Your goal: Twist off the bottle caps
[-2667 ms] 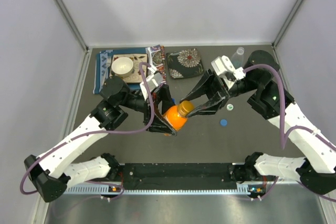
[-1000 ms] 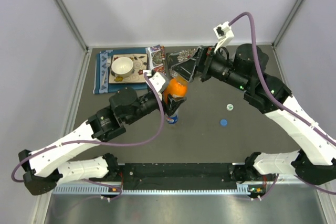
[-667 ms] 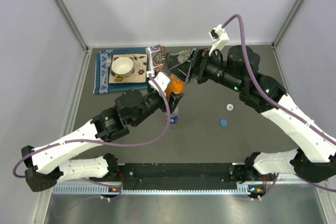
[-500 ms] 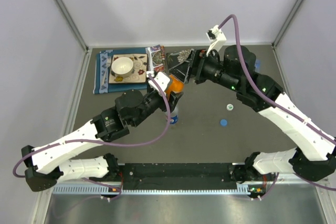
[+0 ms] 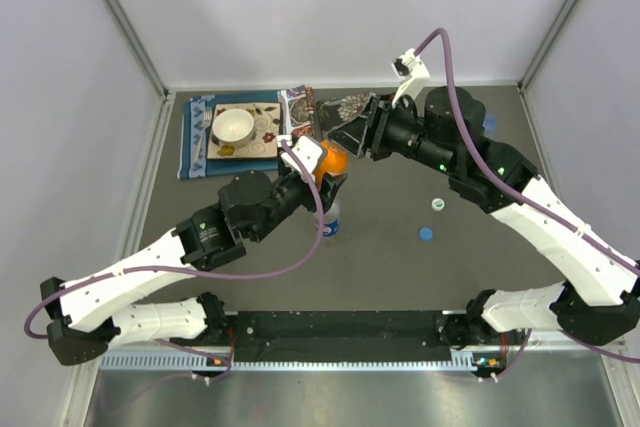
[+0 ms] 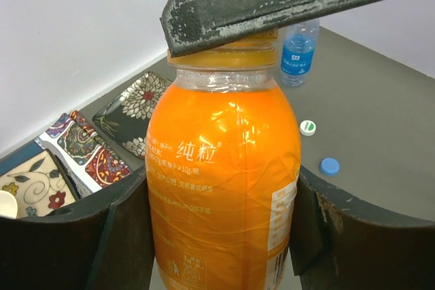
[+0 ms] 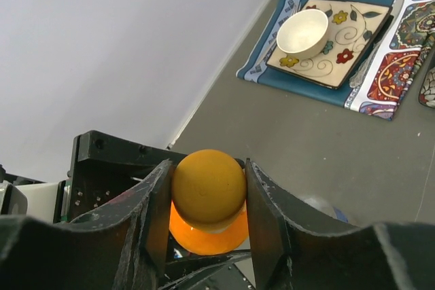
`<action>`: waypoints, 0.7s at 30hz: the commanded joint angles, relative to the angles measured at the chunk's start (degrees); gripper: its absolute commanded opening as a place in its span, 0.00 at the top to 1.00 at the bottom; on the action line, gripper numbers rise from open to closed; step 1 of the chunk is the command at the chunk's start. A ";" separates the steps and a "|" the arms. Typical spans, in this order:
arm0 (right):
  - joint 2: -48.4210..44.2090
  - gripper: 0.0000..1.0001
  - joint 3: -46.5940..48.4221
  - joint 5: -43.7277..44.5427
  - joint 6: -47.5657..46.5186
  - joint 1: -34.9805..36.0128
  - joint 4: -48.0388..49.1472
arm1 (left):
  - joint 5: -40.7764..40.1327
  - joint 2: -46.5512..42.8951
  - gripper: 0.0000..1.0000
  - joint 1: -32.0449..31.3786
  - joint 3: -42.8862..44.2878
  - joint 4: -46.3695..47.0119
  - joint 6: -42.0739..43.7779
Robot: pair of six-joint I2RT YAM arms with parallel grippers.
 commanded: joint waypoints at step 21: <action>-7.25 1.00 3.22 -39.20 -31.06 0.74 4.69 | 65.86 -6.22 0.69 17.23 4.45 6.98 -21.20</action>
